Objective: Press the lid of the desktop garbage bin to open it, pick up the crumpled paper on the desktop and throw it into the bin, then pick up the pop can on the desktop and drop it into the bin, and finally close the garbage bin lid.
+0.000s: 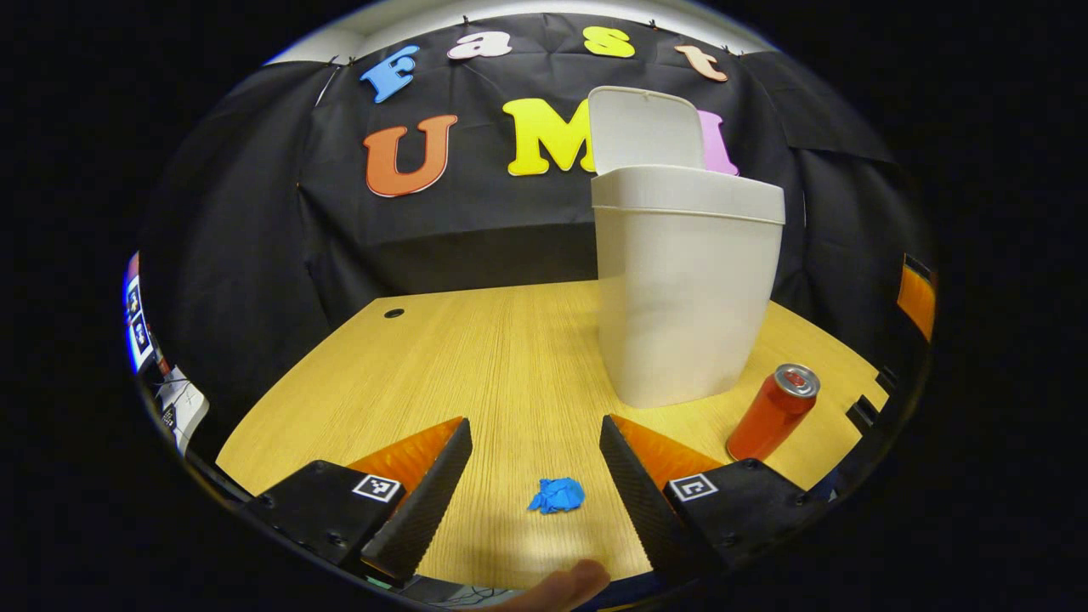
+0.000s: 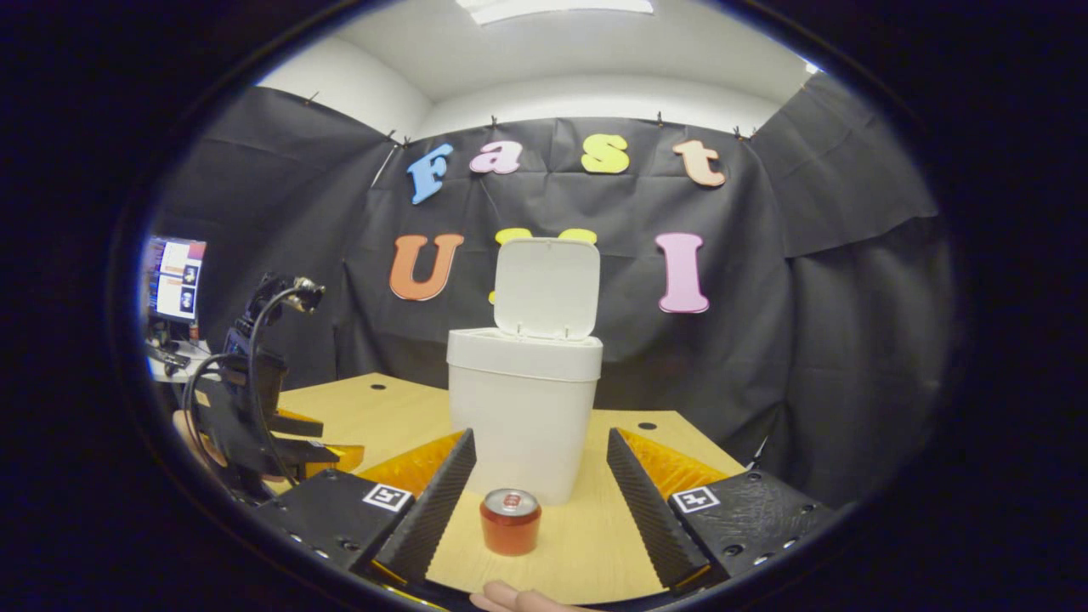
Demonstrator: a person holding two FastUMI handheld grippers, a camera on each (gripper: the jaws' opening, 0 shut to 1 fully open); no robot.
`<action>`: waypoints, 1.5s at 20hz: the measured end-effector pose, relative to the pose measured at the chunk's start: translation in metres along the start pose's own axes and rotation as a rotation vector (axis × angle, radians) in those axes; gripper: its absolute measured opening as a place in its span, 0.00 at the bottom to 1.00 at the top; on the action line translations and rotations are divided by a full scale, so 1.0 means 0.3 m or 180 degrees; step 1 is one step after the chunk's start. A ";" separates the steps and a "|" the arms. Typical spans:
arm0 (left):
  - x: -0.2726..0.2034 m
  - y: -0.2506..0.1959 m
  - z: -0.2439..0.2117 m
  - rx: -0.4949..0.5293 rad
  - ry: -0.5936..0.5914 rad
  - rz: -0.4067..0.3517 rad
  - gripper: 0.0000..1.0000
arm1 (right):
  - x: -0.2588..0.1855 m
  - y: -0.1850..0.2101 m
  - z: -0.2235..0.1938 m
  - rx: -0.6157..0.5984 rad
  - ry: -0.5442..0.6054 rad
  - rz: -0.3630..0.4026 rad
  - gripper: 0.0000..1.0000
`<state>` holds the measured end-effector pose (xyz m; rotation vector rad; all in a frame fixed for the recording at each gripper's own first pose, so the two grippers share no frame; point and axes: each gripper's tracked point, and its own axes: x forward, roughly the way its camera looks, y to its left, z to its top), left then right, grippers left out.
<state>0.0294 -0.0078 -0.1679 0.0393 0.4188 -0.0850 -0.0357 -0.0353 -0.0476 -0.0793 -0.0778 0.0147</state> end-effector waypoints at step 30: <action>0.150 -0.029 -0.272 0.0107 0.0146 -0.0161 0.41 | 0.097 0.097 -0.575 0.0322 0.0940 0.0010 0.96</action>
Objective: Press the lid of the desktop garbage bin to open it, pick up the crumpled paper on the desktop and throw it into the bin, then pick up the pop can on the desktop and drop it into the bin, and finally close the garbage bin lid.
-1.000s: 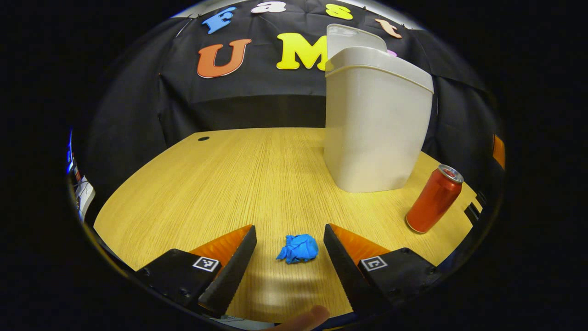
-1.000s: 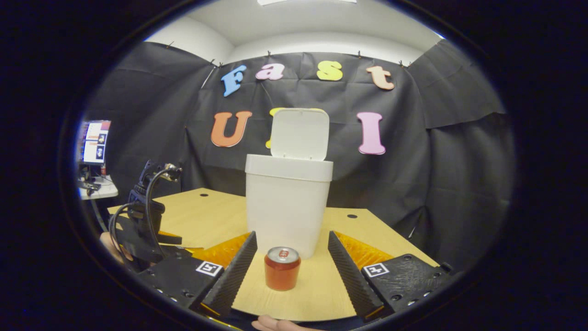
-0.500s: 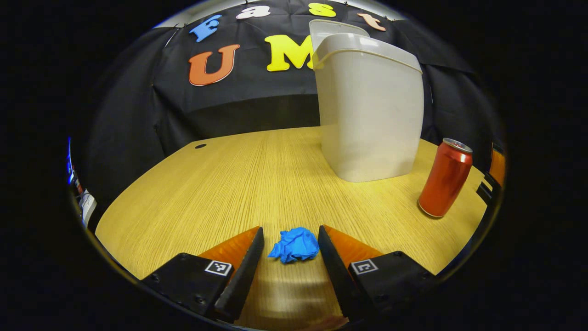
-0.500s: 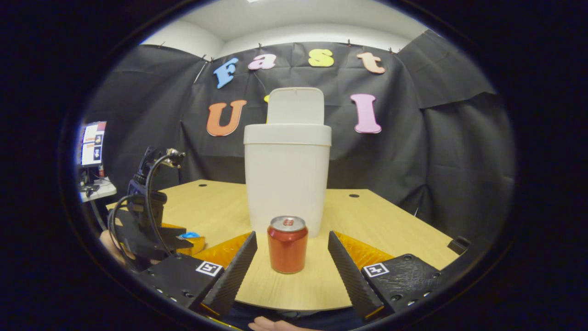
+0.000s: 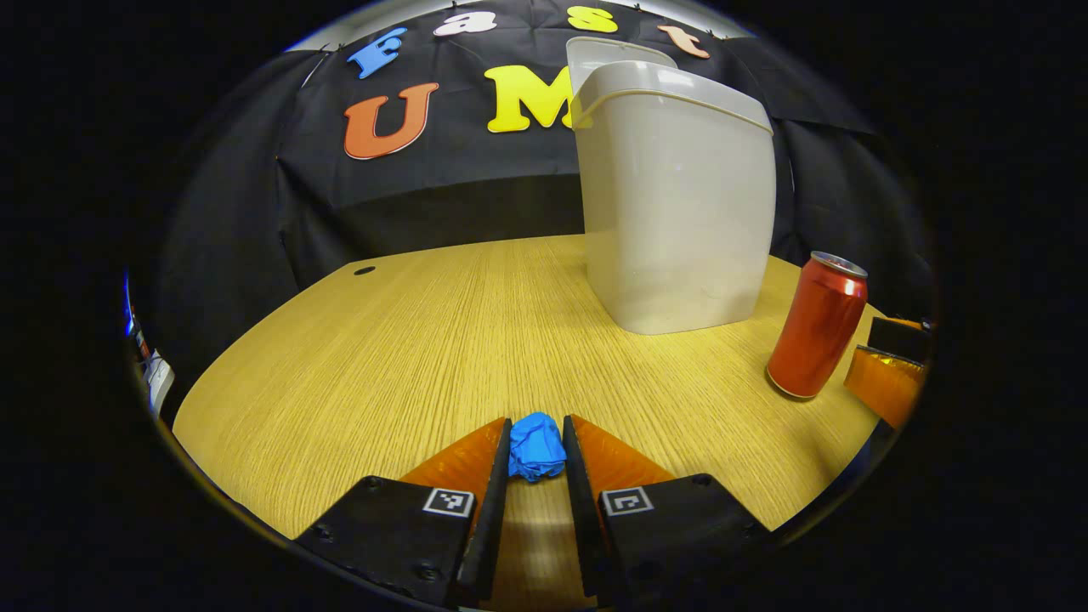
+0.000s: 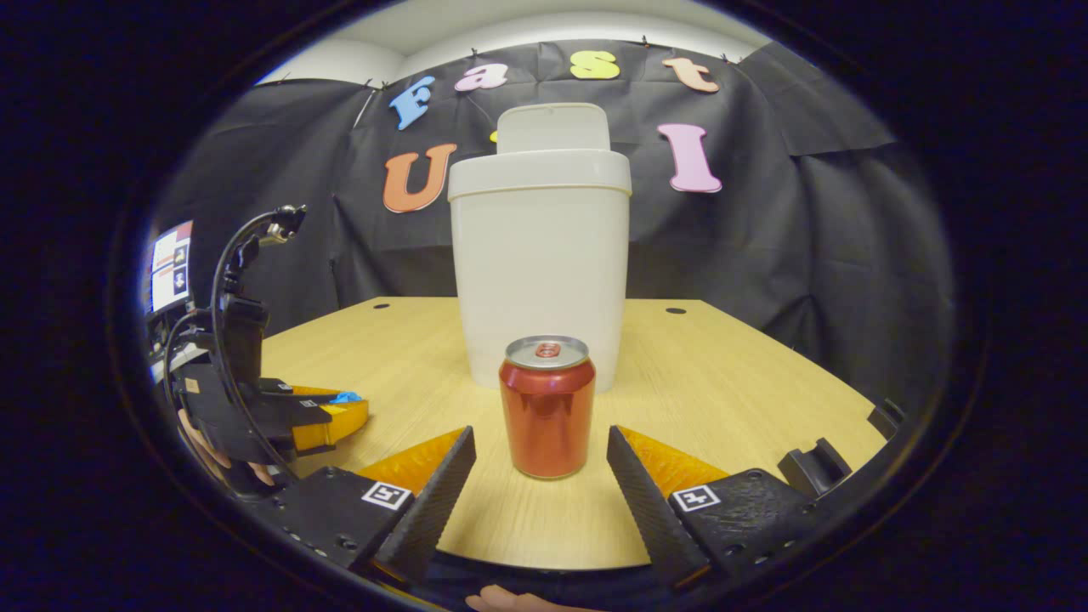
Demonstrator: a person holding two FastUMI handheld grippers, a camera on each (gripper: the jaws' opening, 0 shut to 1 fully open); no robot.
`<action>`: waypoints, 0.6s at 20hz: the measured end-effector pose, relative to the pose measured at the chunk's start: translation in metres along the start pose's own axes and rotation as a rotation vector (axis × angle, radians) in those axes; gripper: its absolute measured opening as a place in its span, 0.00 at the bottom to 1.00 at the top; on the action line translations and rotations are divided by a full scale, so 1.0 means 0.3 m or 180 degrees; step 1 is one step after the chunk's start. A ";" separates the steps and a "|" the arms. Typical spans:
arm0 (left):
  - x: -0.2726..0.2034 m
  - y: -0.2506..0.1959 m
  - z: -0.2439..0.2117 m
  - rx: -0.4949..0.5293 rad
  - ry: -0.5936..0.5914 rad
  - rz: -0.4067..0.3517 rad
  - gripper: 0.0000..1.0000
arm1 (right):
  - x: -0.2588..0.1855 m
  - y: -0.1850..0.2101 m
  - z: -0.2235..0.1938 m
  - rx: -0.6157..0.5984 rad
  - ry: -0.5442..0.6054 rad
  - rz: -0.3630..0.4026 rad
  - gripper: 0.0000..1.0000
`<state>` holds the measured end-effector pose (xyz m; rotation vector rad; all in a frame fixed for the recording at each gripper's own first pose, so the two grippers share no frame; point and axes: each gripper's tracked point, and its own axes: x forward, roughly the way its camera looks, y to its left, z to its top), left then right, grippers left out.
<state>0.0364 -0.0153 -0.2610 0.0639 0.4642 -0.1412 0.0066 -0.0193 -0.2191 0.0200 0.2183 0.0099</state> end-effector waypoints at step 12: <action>-0.064 0.067 0.105 -0.0067 -0.0387 0.0261 0.29 | 0.129 -0.008 0.018 -0.0100 0.0034 -0.0264 0.98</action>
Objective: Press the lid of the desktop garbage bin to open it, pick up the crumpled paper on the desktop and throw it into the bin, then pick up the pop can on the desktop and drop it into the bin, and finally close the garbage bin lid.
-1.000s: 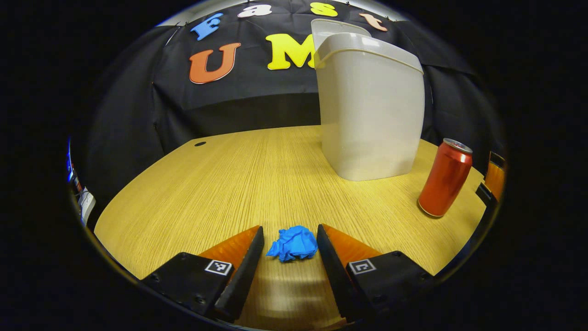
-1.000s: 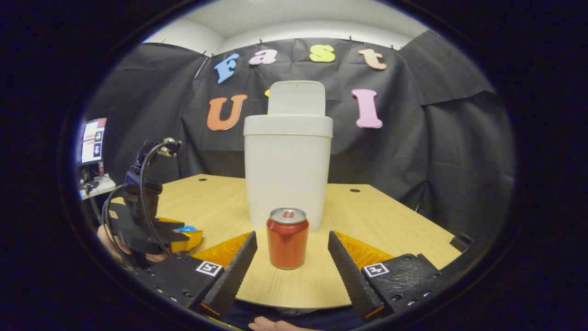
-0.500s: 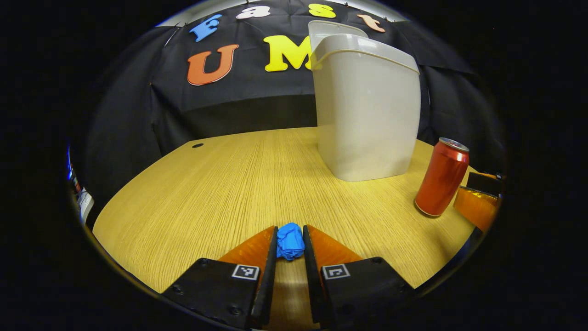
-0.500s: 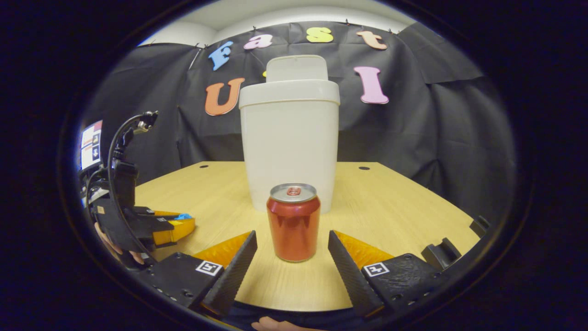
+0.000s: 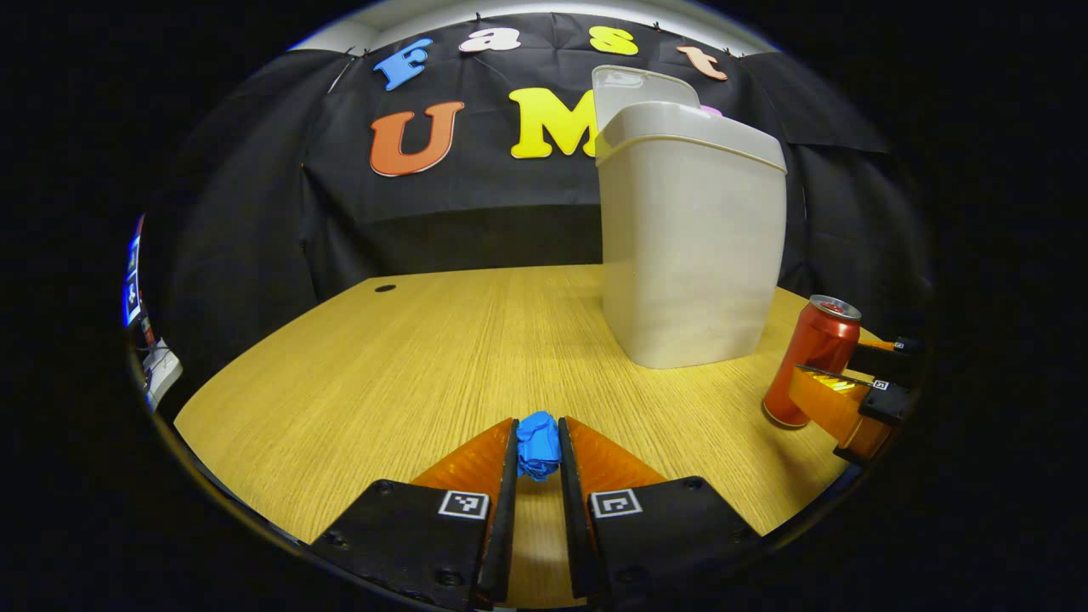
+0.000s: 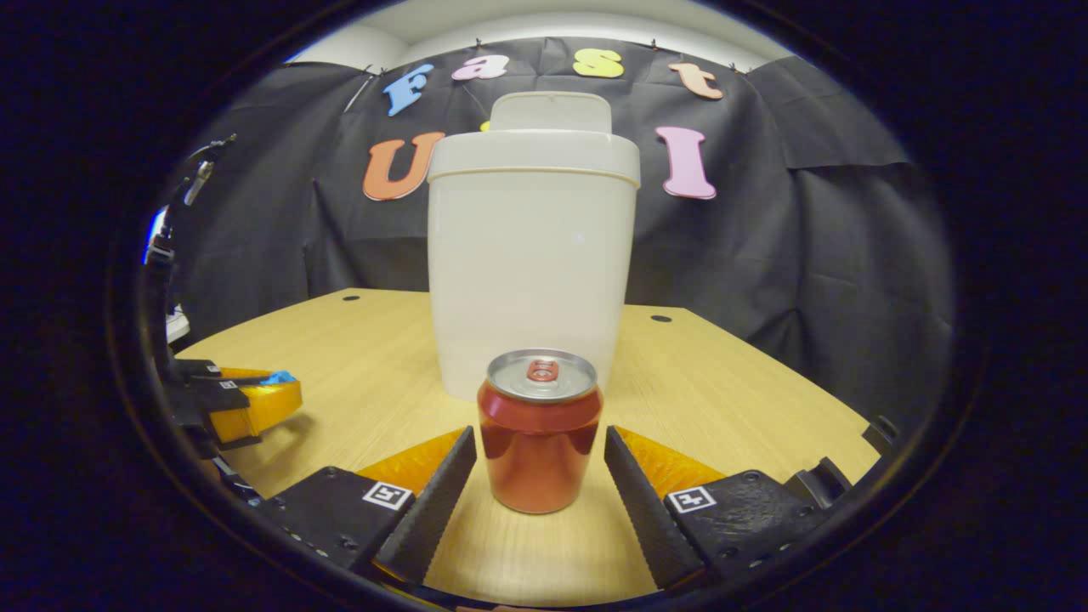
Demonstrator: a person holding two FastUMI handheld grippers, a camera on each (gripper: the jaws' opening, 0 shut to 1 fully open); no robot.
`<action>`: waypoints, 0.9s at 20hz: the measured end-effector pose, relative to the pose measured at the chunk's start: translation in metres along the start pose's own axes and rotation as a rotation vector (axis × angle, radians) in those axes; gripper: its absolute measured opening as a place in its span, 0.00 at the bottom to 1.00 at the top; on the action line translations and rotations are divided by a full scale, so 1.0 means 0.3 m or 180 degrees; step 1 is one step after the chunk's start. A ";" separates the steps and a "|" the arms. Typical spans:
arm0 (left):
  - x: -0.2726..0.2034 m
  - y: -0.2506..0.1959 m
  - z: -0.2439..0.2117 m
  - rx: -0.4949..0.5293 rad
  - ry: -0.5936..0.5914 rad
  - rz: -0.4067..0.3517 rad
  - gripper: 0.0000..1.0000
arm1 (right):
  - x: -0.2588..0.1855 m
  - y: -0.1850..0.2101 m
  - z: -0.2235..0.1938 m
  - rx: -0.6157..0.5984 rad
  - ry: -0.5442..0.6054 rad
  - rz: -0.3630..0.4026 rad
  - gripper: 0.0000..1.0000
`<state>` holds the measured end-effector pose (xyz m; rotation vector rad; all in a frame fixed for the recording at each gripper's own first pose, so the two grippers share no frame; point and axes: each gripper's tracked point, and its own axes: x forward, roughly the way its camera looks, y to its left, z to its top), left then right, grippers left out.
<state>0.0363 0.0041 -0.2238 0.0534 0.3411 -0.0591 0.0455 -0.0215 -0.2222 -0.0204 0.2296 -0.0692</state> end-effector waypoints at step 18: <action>-0.138 0.025 0.300 -0.0210 -0.0396 0.0101 0.29 | -0.225 -0.165 0.279 0.0155 -0.0380 0.0086 0.77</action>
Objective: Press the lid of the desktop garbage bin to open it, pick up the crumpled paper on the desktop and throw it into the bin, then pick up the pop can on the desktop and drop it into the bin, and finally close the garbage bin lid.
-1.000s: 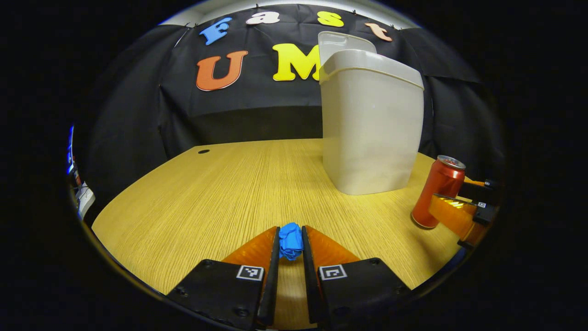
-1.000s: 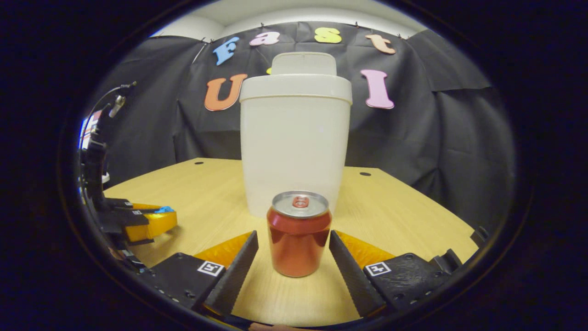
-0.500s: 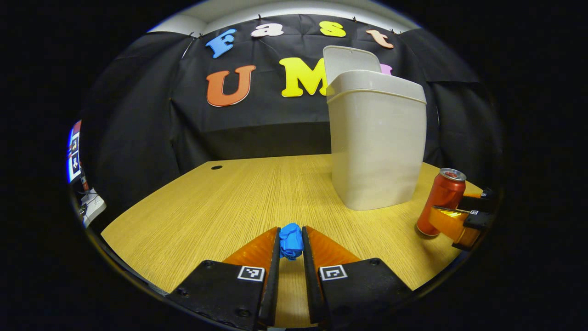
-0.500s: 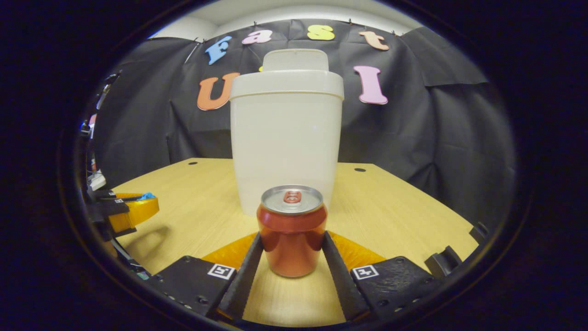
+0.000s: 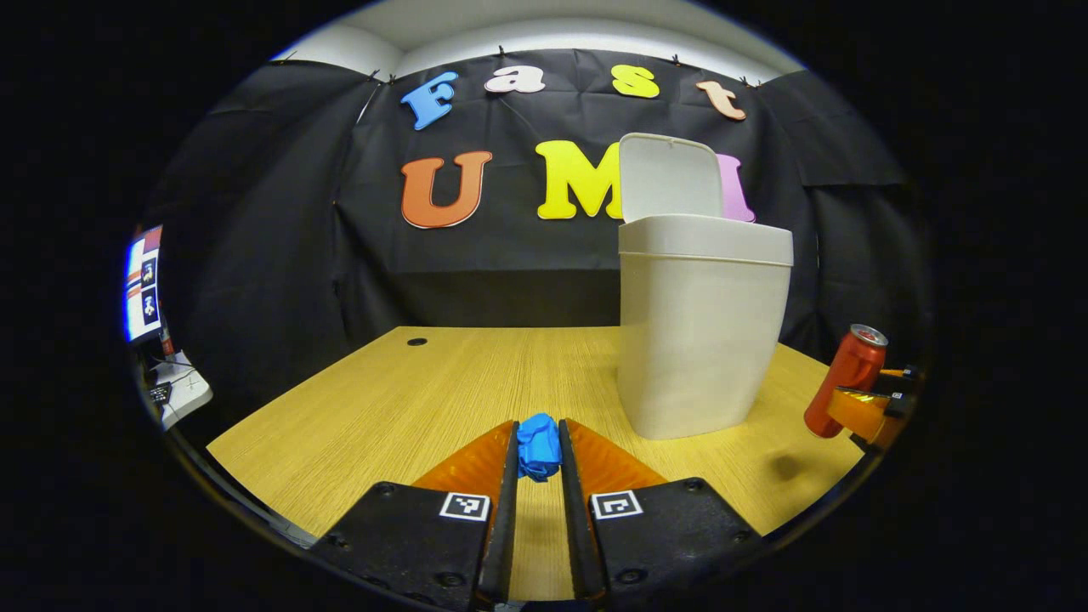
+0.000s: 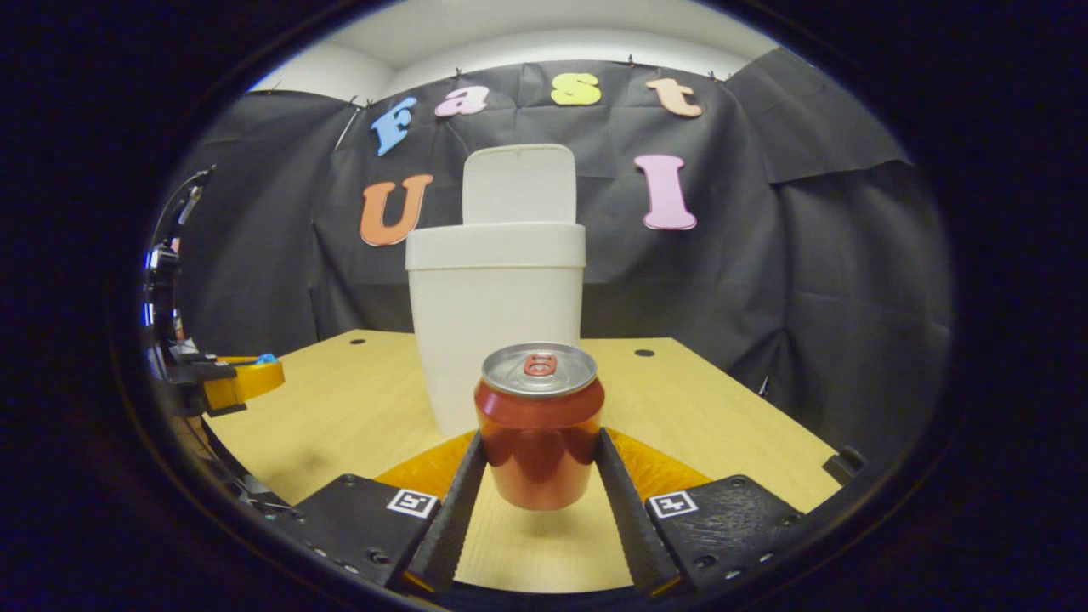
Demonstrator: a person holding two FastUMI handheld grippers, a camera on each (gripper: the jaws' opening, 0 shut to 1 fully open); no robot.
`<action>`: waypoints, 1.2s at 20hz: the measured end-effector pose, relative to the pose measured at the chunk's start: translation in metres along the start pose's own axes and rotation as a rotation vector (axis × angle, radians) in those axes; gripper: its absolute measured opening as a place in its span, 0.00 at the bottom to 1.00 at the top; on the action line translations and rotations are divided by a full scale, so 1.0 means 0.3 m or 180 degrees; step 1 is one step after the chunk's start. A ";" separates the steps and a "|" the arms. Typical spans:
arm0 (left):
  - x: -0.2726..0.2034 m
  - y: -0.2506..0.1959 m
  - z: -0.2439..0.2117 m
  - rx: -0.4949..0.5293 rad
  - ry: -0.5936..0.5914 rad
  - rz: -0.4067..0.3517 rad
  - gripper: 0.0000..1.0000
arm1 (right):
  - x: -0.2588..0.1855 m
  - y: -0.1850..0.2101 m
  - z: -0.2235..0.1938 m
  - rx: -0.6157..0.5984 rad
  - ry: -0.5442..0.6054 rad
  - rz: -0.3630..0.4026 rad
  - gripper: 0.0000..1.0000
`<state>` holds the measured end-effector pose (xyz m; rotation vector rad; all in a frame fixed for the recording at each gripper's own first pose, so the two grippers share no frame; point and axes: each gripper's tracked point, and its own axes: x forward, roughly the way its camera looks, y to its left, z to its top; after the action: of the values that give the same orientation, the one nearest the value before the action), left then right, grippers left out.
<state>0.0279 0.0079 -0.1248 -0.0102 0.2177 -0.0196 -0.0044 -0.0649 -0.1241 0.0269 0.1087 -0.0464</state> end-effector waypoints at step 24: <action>0.239 -0.493 0.821 0.0240 -0.0856 -0.0516 0.25 | -0.207 -0.095 0.215 -0.0258 -0.0529 0.0225 0.72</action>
<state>0.1483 -0.1394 0.1019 0.0443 -0.0535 -0.1870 -0.0604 -0.0924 -0.0538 -0.0541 -0.0566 0.0264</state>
